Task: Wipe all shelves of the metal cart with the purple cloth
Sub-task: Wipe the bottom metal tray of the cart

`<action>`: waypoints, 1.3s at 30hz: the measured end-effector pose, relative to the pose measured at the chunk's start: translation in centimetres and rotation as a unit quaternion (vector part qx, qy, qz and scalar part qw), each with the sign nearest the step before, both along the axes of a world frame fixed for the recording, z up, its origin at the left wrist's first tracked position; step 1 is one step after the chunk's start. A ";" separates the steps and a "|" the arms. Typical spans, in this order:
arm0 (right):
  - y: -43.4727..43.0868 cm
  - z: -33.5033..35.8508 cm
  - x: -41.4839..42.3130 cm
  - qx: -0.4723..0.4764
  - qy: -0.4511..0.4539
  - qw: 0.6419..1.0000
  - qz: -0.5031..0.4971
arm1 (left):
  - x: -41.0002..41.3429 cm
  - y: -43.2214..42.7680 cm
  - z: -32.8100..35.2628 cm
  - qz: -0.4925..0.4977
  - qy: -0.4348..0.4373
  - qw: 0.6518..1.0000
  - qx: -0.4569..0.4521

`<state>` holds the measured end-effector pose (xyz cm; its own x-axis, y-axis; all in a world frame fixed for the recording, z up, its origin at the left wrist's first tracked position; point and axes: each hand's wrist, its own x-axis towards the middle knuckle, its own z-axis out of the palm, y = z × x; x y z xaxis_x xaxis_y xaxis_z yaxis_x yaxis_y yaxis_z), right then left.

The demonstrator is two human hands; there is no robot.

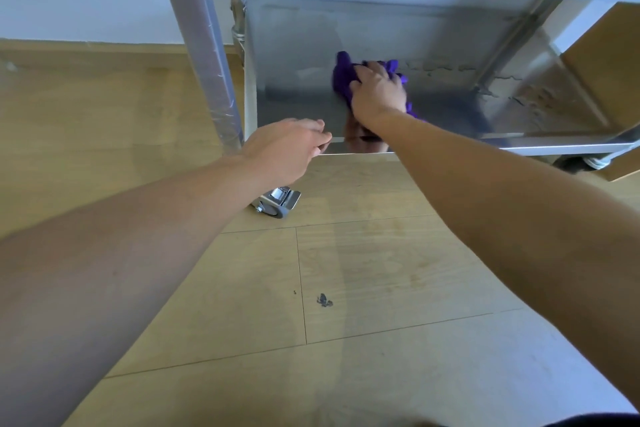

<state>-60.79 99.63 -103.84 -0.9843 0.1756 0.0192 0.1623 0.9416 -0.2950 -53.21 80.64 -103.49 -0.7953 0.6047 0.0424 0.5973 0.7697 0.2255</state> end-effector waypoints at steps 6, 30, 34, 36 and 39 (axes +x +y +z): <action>-4.4 1.4 0.9 0.013 -0.042 0.949 0.313 | 0.6 -0.6 -0.5 -0.015 0.059 0.998 -0.006; 7.9 0.7 0.1 -0.007 0.008 0.989 0.151 | -0.2 3.5 -1.9 0.070 0.121 0.984 0.111; 12.3 0.0 -0.5 -0.006 0.002 0.995 -0.098 | -0.4 3.6 -2.1 0.064 0.139 0.981 0.120; 11.6 -0.3 -0.6 0.007 -0.009 0.989 -0.149 | -0.4 3.7 -2.2 0.068 0.140 0.980 0.127; 7.5 -0.4 -1.5 0.006 0.002 0.996 -0.091 | -0.4 4.2 -2.3 0.089 0.132 0.976 0.147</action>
<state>-62.28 107.17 -104.26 -0.9360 0.3510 0.0258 0.3298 0.9004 -0.2838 -53.64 84.85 -105.77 -0.8250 0.3882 0.4107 0.5266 0.7918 0.3095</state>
